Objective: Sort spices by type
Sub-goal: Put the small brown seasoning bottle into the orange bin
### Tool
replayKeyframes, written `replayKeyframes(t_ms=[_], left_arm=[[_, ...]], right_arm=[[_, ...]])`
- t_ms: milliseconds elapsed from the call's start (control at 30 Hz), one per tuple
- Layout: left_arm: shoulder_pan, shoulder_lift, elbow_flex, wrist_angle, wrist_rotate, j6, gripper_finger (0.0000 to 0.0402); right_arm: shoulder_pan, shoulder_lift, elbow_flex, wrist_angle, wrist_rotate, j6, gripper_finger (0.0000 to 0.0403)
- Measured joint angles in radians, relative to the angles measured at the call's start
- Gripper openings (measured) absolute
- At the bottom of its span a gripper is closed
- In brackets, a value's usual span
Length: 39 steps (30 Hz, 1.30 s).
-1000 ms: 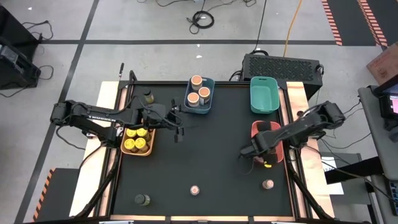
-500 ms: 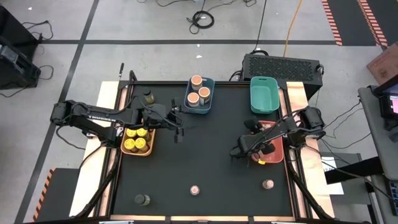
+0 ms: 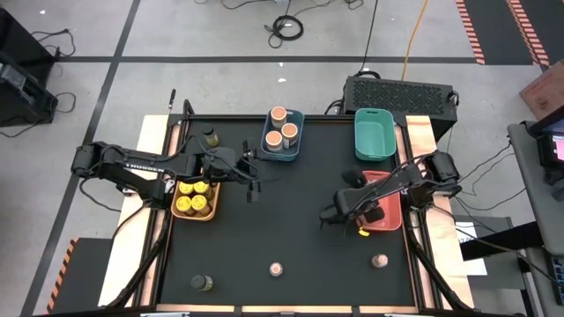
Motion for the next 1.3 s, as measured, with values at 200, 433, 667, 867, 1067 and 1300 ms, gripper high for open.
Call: replayKeyframes(t_ms=[200, 433, 667, 867, 1067, 1300], left_arm=[[0.0, 0.0, 0.0, 0.0, 0.0, -0.01, 0.0281], [0.001, 0.067, 0.001, 0.058, 0.178, 0.048, 0.0281], [-0.016, 0.18, 0.001, 0.254, 0.53, 0.156, 0.0281], [-0.101, 0.251, 0.001, 0.479, 0.551, 0.242, 0.0281], [-0.171, 0.3, 0.001, 0.512, 0.482, 0.393, 0.0281], [-0.178, 0.375, 0.019, 0.525, 0.42, 0.419, 0.0281]], right_arm=[[0.0, 0.0, 0.183, 0.008, 0.006, 0.06, 0.0186], [-0.001, -0.085, 0.366, 0.294, -0.159, 0.073, 0.0186], [-0.003, -0.273, 0.337, 0.553, -0.376, 0.143, 0.0186], [0.005, -0.355, 0.265, 0.656, -0.466, 0.212, 0.0191], [0.021, -0.401, 0.103, 0.826, -0.511, 0.211, 0.0191], [0.01, -0.411, -0.036, 0.975, -0.574, 0.301, 0.0191]])
